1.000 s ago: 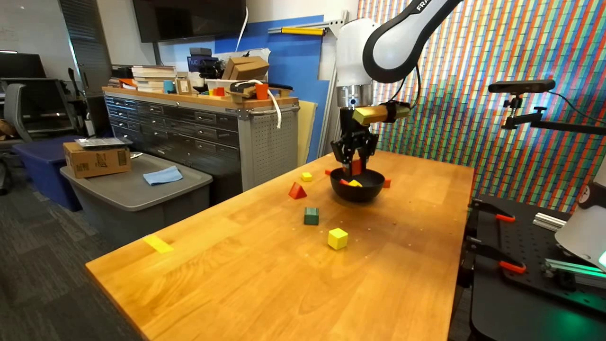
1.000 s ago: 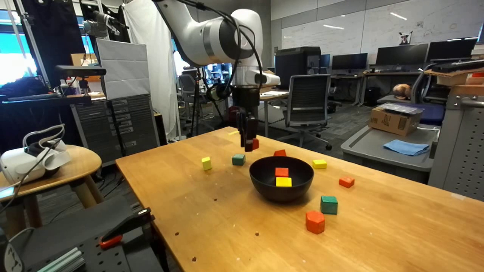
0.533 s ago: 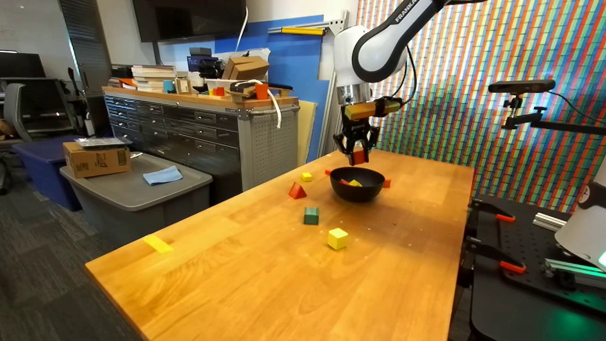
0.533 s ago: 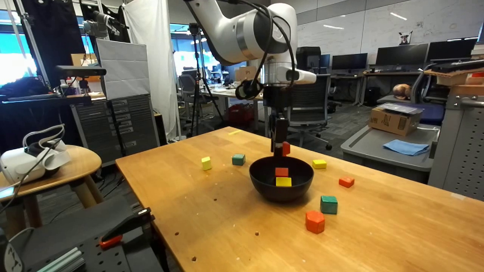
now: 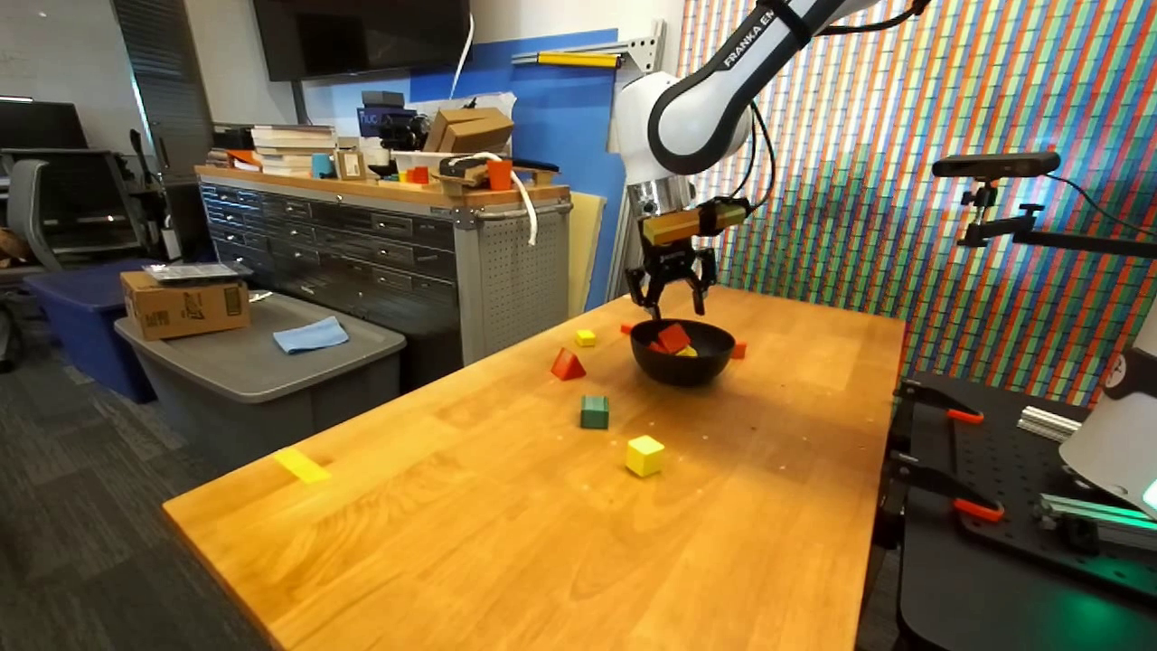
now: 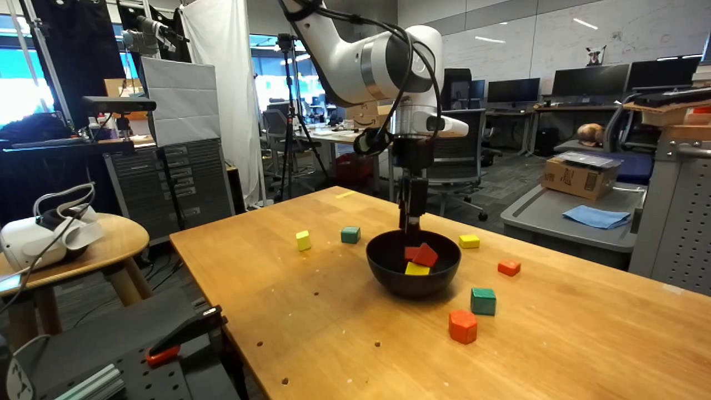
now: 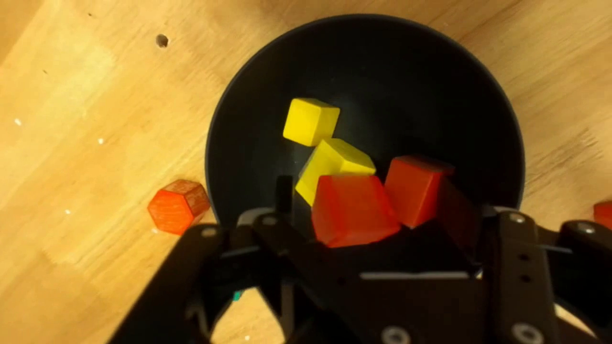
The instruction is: Pick up all the toy blocks from the table and put them in the bowl
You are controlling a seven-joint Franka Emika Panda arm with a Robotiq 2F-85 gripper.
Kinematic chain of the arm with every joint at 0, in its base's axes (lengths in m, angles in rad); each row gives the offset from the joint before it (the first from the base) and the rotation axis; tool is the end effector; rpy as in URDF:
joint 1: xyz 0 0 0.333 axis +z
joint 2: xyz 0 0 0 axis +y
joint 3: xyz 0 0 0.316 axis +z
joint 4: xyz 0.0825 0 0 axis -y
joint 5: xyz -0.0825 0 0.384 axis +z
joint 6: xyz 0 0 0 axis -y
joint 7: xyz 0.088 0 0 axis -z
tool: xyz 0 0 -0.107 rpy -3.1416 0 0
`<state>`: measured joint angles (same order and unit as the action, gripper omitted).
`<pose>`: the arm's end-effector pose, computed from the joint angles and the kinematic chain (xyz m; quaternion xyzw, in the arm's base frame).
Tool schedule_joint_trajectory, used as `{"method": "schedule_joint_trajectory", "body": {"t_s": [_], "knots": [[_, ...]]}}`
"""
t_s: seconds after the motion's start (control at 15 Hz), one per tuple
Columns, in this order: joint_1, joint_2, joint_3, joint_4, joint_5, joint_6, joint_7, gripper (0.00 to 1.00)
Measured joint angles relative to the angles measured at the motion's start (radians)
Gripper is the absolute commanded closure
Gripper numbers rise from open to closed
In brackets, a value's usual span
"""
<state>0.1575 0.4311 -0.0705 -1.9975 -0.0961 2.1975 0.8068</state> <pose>0.5800 0.0478 0.2256 0.9399 -0.3174 -0.0819 0.0951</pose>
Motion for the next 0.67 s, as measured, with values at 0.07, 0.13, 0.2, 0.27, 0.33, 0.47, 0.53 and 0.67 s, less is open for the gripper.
{"method": "schedule_joint_trajectory", "body": {"t_s": [0.07, 0.13, 0.2, 0.27, 0.33, 0.47, 0.53, 0.67], "knots": [[0.006, -0.015, 0.002, -0.003, -0.006, -0.002, -0.004, 0.00], [0.013, -0.038, 0.005, -0.010, -0.020, -0.003, -0.011, 0.00], [0.021, -0.070, 0.009, -0.024, -0.047, -0.003, -0.027, 0.00], [0.029, -0.107, 0.015, -0.043, -0.077, -0.003, -0.042, 0.00], [0.037, -0.149, 0.023, -0.067, -0.107, -0.003, -0.056, 0.00], [0.043, -0.226, 0.051, -0.110, -0.143, -0.002, -0.098, 0.00], [0.043, -0.257, 0.067, -0.126, -0.152, 0.001, -0.125, 0.00], [0.043, -0.295, 0.099, -0.146, -0.152, 0.030, -0.184, 0.00]]}}
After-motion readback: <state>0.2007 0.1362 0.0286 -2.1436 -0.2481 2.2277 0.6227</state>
